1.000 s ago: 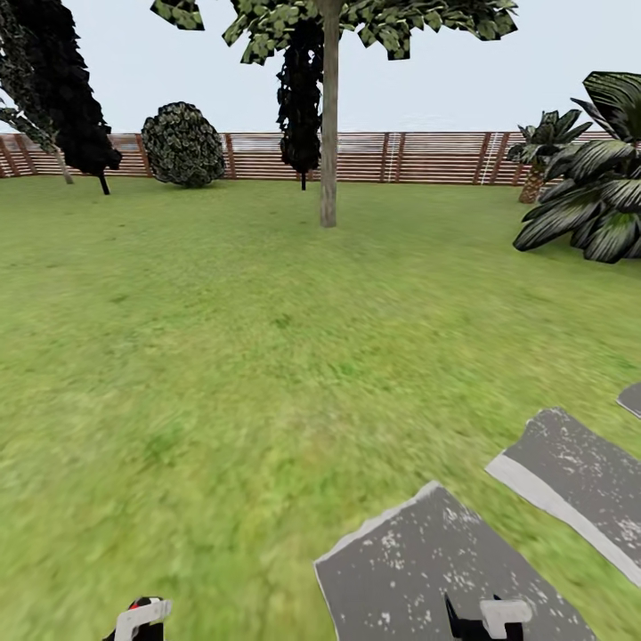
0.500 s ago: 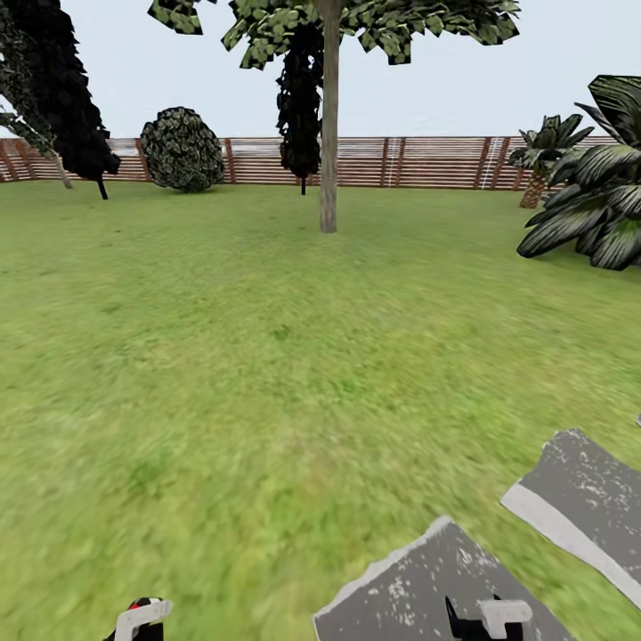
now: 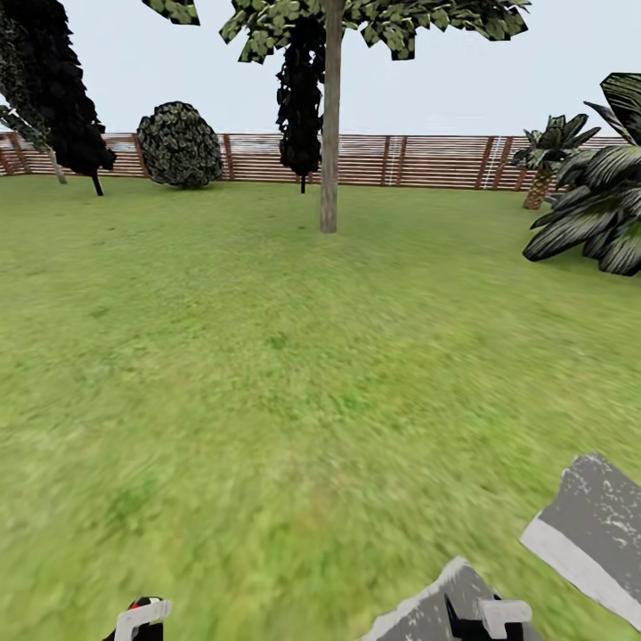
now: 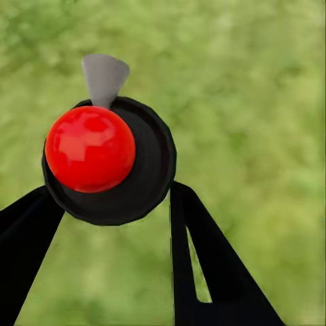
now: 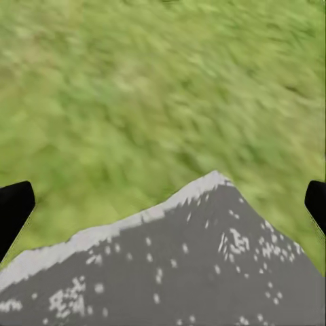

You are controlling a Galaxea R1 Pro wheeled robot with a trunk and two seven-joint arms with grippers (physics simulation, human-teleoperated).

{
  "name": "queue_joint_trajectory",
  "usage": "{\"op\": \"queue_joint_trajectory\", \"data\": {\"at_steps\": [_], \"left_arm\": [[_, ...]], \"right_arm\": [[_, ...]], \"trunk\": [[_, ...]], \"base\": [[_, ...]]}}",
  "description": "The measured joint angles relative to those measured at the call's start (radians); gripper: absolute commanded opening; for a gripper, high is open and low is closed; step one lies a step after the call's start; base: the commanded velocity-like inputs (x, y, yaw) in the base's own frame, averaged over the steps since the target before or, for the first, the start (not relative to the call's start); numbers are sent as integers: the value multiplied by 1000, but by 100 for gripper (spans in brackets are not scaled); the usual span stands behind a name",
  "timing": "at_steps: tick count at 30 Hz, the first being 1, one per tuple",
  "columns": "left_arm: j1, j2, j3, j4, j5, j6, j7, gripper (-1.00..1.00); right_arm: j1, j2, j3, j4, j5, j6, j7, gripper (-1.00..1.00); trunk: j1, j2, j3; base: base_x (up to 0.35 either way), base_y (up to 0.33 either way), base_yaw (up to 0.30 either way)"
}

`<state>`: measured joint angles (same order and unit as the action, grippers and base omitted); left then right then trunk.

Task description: In the garden, pick up the pesticide atomizer on the floor and spray pesticide onto both trees until each tree trunk is fully covered.

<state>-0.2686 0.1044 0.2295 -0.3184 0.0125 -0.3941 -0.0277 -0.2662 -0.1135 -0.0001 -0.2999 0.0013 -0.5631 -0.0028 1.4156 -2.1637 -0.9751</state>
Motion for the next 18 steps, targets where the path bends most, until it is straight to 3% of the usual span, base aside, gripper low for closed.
{"op": "queue_joint_trajectory", "data": {"at_steps": [18], "left_arm": [[0,0,0,0,0,0,0,-100]], "right_arm": [[0,0,0,0,0,0,0,100]], "trunk": [[0,0,0]], "base": [[338,0,0]]}}
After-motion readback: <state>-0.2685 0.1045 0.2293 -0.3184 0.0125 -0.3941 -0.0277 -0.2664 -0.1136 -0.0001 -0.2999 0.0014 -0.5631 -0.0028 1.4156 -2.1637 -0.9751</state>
